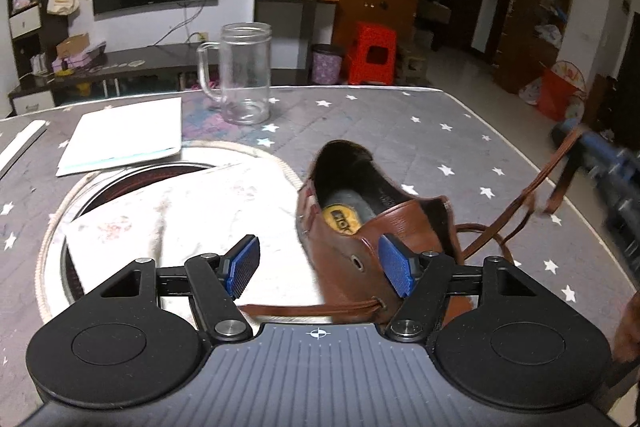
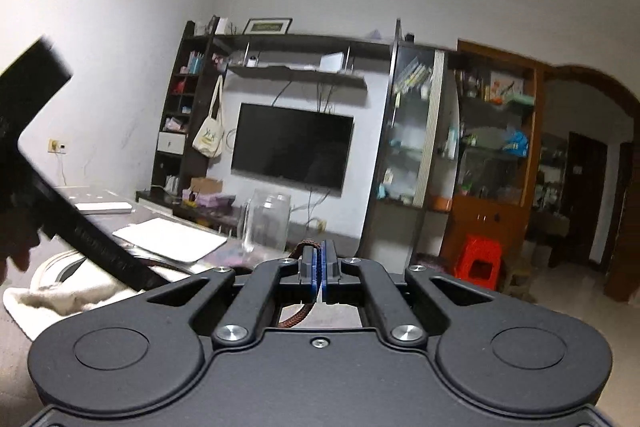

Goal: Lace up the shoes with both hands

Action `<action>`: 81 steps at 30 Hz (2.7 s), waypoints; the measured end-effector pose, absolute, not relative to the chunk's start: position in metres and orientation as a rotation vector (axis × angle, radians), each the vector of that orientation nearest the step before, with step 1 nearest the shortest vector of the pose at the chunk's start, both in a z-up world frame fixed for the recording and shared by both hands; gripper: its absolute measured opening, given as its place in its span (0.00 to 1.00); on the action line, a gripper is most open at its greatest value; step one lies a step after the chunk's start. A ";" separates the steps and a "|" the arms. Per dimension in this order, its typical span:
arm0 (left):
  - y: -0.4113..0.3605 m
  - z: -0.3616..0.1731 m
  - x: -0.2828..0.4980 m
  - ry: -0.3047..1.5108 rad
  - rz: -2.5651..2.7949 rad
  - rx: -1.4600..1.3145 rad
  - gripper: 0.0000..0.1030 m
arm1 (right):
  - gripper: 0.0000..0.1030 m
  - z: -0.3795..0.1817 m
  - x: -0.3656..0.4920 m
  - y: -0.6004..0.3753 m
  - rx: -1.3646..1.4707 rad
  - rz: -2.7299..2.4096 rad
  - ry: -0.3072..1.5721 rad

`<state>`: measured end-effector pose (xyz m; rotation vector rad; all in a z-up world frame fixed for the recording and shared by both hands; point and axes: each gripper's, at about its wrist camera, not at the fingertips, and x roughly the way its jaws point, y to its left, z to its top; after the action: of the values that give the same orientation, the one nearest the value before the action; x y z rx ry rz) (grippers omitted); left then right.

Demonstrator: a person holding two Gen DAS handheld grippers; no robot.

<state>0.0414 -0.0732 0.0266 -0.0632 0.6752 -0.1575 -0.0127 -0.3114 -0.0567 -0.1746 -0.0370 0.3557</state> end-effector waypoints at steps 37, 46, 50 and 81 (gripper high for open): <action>-0.124 0.020 0.046 0.679 -0.201 0.177 0.66 | 0.02 0.107 -0.019 -0.311 -0.427 0.300 -0.297; -0.131 0.033 0.033 0.646 -0.215 0.219 0.67 | 0.02 0.134 -0.012 -0.307 -0.476 0.268 -0.352; -0.135 0.037 0.027 0.626 -0.224 0.238 0.68 | 0.02 0.129 -0.007 -0.305 -0.483 0.279 -0.329; -0.118 0.014 0.007 0.663 -0.202 0.236 0.74 | 0.55 -0.041 0.050 -0.313 -0.576 0.432 0.579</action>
<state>0.0066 -0.1178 0.0145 0.2360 0.6628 -0.2024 0.0499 -0.3130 -0.0414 -0.5761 0.5786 0.4324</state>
